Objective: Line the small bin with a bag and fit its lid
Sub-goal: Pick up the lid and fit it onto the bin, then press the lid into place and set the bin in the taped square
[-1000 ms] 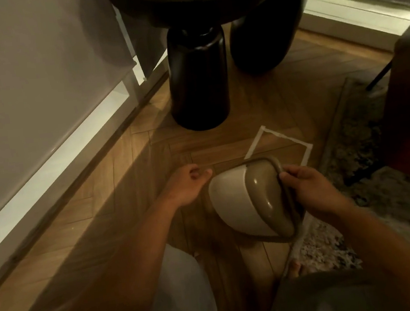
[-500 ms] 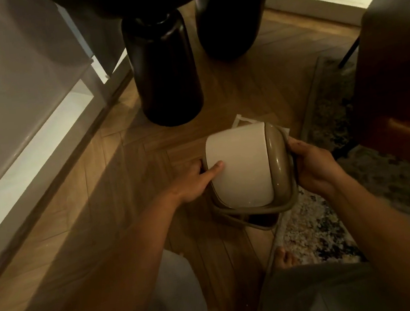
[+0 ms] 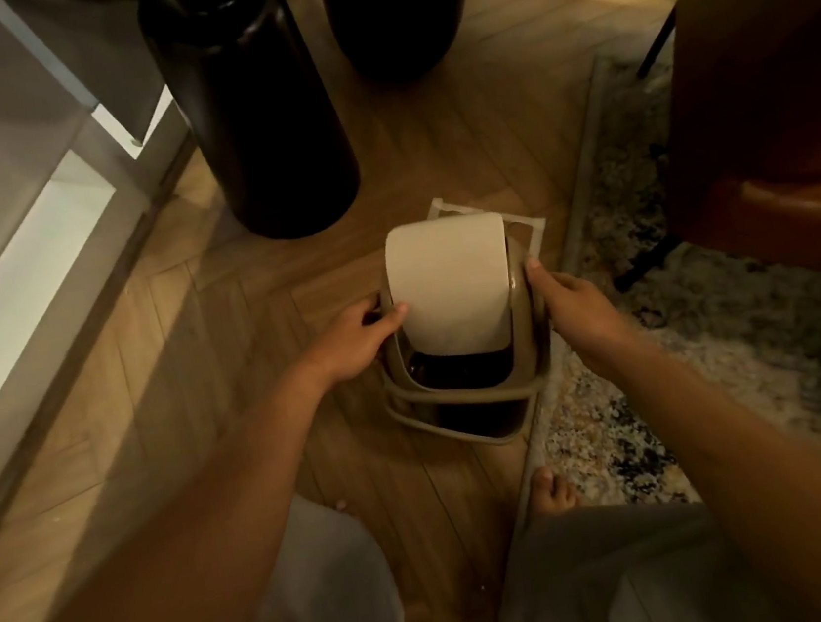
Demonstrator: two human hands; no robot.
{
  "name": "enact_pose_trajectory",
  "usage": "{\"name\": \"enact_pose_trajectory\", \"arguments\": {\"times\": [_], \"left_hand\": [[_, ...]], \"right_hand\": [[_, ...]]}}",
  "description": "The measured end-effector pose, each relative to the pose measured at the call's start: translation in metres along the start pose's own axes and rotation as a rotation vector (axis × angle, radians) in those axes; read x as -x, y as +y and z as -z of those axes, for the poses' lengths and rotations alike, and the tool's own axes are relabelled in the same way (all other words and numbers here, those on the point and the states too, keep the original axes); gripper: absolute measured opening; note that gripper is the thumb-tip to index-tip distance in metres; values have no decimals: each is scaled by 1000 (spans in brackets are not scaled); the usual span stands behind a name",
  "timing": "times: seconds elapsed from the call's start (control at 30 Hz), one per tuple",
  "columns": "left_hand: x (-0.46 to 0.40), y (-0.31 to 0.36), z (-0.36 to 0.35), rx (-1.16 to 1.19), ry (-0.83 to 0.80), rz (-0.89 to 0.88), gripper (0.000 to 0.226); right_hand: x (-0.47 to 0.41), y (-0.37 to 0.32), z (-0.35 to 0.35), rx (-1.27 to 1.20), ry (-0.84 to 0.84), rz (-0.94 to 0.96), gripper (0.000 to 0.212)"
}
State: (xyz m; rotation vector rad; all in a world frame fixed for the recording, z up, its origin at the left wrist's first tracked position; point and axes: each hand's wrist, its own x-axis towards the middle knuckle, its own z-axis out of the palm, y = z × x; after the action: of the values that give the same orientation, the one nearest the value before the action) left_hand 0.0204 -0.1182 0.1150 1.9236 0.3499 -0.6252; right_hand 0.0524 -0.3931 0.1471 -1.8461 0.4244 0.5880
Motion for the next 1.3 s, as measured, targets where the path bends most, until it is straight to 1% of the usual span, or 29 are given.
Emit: {"name": "enact_pose_trajectory", "arguments": {"times": [0.07, 0.13, 0.2, 0.27, 0.3, 0.37, 0.47, 0.63, 0.8, 1.0, 1.1, 1.2, 1.3], "left_hand": [[-6, 0, -3, 16, -17, 5, 63], [-10, -3, -7, -6, -38, 8, 60], [-10, -5, -9, -17, -65, 27, 69], [-8, -7, -10, -44, -76, 43, 88], [-8, -8, -11, -64, -75, 48, 92], [-8, -10, -13, -100, -77, 62, 87], [-7, -11, -16, -158, -100, 84, 91], [-10, -14, -15, -111, -93, 97, 84], [-14, -14, -21, -54, -120, 83, 77], [-16, -13, -20, -103, -120, 63, 77], [-16, -14, -17, -154, -143, 59, 76], [-15, -15, -12, -168, -168, 60, 72], [-14, -15, -10, -169, -185, 48, 69]], "right_hand": [[1, 5, 1, 34, -10, -14, 74], [1, 12, 4, 39, -18, -34, 72], [2, 19, 5, 17, -17, -57, 70], [3, 27, 6, 17, -17, -89, 72], [3, 30, 6, 20, -27, -106, 75], [3, 37, 6, 15, -51, -139, 78], [5, 43, 0, 29, -85, -182, 73], [5, 52, -6, 53, -128, -237, 76], [7, 48, -5, 61, -140, -240, 77], [10, 49, -5, 77, -160, -235, 78], [14, 46, -4, 115, -171, -217, 77], [18, 43, -4, 161, -211, -183, 68], [20, 43, -4, 244, -244, -141, 69]]}}
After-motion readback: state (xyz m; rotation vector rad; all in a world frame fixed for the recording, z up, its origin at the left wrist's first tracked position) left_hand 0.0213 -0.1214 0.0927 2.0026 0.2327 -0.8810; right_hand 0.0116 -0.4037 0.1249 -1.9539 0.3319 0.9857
